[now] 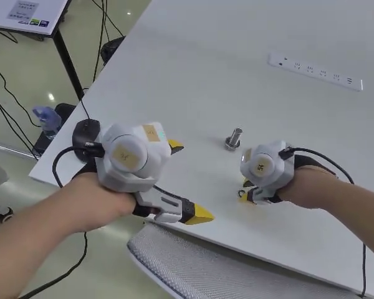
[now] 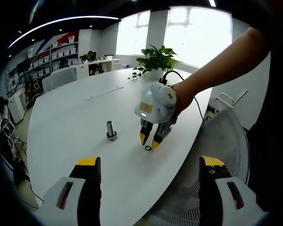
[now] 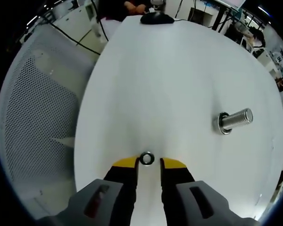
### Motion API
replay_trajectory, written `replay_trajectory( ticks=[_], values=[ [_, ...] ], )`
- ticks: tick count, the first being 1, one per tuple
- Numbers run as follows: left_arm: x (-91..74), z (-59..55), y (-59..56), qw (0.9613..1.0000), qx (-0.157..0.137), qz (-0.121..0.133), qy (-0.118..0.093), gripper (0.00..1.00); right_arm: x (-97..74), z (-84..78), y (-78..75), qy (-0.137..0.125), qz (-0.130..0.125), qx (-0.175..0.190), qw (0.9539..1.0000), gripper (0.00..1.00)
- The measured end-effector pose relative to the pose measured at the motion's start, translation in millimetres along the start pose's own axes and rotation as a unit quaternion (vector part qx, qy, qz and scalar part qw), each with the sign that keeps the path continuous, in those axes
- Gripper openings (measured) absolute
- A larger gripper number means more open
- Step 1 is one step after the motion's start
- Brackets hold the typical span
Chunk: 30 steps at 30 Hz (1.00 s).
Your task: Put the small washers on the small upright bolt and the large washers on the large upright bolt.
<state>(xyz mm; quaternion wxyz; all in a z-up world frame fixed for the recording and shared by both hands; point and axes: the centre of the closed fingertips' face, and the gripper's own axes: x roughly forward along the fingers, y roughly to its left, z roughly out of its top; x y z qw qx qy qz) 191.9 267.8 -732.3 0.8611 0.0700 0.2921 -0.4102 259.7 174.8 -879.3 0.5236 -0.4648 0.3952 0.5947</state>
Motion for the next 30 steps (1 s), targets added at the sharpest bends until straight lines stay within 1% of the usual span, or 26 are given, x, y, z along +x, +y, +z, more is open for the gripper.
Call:
replay_trajectory(
  ticks=[7,12,14,19,24,27,29,30],
  values=[
    [-1.3,-0.9,-1.9,1.0,0.0,0.001,0.001,0.85,0.2,-0.2,1.2,0.006,-0.005,-0.014,0.9999,0.14],
    [-2.2,-1.2,-1.8,1.0,-0.002,0.003,-0.001,0.85,0.3,-0.6,-0.1,0.008,-0.002,-0.007,0.9999,0.13],
    [-2.6,-2.2,-1.7,1.0,-0.001,0.004,0.001,0.84,0.4,-0.3,-1.6,0.008,0.002,0.007,0.9999,0.13],
    [-4.8,-2.5,-0.4,1.0,-0.003,0.008,0.0,0.84,0.1,-0.6,-0.7,0.006,0.004,0.004,1.0,0.13],
    [-6.0,-3.5,0.5,0.9999,-0.003,0.01,0.001,0.84,0.0,-0.5,-1.6,-0.007,0.009,0.03,0.9995,0.13],
    [-7.1,-4.1,0.7,0.9999,-0.004,0.011,0.002,0.84,-1.1,-0.8,-0.6,-0.011,0.012,0.039,0.9991,0.13],
    [-7.1,-4.6,0.6,0.9999,-0.004,0.01,0.003,0.84,-3.1,-0.3,0.2,-0.016,0.017,0.052,0.9984,0.13],
    [-7.0,-4.5,0.5,0.9999,-0.004,0.01,0.003,0.84,-4.7,-1.2,-0.8,-0.015,0.015,0.051,0.9985,0.13]
  ],
)
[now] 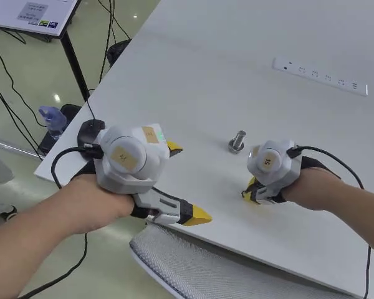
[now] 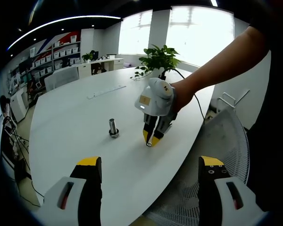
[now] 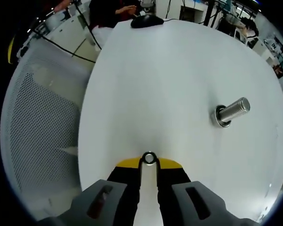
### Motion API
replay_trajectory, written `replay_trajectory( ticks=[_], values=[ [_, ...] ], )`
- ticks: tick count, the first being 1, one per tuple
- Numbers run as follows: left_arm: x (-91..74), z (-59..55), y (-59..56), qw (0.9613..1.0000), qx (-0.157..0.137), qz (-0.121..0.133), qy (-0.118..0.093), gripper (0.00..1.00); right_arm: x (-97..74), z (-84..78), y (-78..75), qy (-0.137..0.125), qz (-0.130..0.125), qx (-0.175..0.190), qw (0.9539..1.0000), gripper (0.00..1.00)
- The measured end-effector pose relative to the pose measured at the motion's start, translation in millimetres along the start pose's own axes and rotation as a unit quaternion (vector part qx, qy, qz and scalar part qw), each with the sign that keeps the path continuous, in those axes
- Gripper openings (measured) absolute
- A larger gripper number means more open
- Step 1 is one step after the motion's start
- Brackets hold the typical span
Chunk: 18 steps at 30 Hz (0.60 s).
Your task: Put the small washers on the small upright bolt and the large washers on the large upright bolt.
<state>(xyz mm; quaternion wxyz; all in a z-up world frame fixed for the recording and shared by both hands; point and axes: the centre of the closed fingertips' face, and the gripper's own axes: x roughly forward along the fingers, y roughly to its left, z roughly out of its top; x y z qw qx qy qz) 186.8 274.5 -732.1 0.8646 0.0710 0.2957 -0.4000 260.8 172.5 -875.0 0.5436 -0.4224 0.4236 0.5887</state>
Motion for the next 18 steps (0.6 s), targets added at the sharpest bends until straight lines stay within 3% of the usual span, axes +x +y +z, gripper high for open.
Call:
replay_trajectory(
  ticks=[8,18],
  values=[
    [3.5,2.1,1.4,1.0,0.0,-0.004,-0.003,0.85,-19.7,-10.9,-8.8,-0.003,-0.011,0.031,0.9994,0.13],
    [11.9,5.0,6.3,0.9998,0.012,-0.011,0.006,0.84,-55.3,-40.8,-26.6,-0.014,-0.037,0.072,0.9966,0.13]
  ],
)
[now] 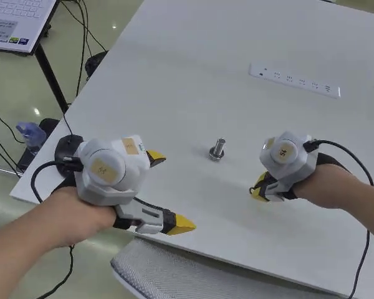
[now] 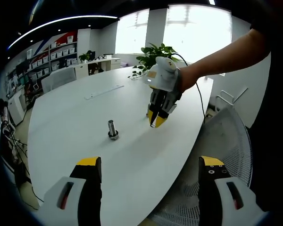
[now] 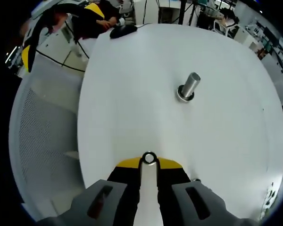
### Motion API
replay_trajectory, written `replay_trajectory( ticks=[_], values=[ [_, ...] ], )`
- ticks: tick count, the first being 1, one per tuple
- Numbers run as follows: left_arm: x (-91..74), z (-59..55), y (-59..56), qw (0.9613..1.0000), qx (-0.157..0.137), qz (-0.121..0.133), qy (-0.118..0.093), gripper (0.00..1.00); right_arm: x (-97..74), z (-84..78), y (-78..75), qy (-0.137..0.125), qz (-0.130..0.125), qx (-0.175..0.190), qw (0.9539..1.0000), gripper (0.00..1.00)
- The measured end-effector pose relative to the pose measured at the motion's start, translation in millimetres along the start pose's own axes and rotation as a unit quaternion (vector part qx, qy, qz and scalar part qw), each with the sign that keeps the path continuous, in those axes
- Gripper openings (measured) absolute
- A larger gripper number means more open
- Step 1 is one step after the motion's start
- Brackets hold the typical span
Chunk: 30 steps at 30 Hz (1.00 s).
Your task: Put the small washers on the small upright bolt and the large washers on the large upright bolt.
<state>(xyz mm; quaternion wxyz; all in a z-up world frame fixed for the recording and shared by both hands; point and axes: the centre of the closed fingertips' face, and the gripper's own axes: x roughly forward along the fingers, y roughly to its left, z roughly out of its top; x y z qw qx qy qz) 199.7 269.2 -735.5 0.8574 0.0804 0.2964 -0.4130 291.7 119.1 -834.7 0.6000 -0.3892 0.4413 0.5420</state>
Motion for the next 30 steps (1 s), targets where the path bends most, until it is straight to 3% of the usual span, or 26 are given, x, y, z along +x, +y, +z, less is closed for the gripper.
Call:
replay_trajectory(
  ticks=[15,21,30],
  values=[
    [21.2,14.0,10.1,0.9999,-0.004,0.0,-0.01,0.88,-33.1,-61.5,-34.9,0.017,-0.027,0.046,0.9984,0.13],
    [24.9,15.3,9.6,0.9999,-0.006,0.005,-0.009,0.9,-43.4,-67.6,-39.5,0.017,-0.033,0.051,0.998,0.13],
    [24.1,10.4,14.9,0.9997,-0.016,0.016,-0.003,0.92,-56.2,-62.0,-55.2,0.003,-0.042,0.056,0.9975,0.13]
  ],
)
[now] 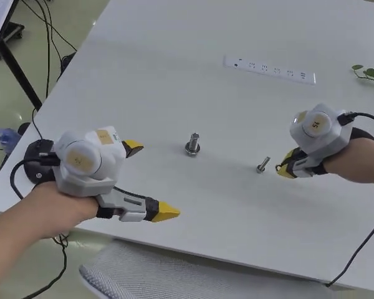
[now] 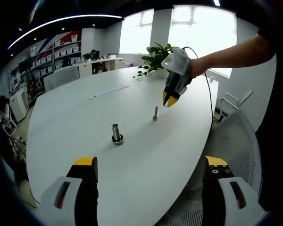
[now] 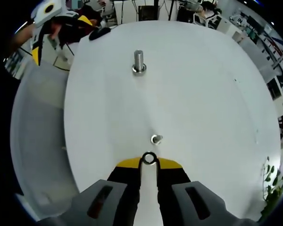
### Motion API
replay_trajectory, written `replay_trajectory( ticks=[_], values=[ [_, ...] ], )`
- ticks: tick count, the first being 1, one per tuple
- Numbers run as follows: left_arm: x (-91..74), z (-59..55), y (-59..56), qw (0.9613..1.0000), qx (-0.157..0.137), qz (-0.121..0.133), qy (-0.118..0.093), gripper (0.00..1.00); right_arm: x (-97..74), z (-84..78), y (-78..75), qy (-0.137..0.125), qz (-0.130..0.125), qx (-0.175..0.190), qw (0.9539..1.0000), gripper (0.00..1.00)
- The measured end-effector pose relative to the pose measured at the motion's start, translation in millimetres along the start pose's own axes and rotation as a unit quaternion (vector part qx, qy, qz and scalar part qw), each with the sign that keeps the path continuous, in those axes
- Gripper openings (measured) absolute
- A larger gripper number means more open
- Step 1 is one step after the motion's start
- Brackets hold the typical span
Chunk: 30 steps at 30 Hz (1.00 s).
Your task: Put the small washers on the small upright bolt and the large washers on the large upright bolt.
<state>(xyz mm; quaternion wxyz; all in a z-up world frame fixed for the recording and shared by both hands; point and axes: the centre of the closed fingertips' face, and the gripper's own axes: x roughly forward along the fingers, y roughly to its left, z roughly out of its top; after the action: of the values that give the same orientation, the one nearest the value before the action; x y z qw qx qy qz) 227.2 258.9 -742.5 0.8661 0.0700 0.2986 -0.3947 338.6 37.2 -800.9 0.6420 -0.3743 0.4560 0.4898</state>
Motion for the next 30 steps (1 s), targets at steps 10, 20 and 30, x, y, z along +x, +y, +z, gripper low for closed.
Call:
replay_trajectory(
  ticks=[10,20,30],
  values=[
    [2.5,-6.2,-3.4,0.9999,0.0,-0.004,0.013,0.99,-0.2,20.2,-9.8,-0.014,0.0,-0.012,0.9998,0.13],
    [6.3,-14.1,-9.5,0.9989,0.024,-0.012,0.039,1.0,10.4,26.9,-15.4,-0.008,0.007,-0.021,0.9997,0.13],
    [9.1,-9.8,-11.6,0.9989,0.023,-0.018,0.036,0.98,15.8,21.3,-14.3,0.008,0.012,-0.028,0.9995,0.13]
  ],
)
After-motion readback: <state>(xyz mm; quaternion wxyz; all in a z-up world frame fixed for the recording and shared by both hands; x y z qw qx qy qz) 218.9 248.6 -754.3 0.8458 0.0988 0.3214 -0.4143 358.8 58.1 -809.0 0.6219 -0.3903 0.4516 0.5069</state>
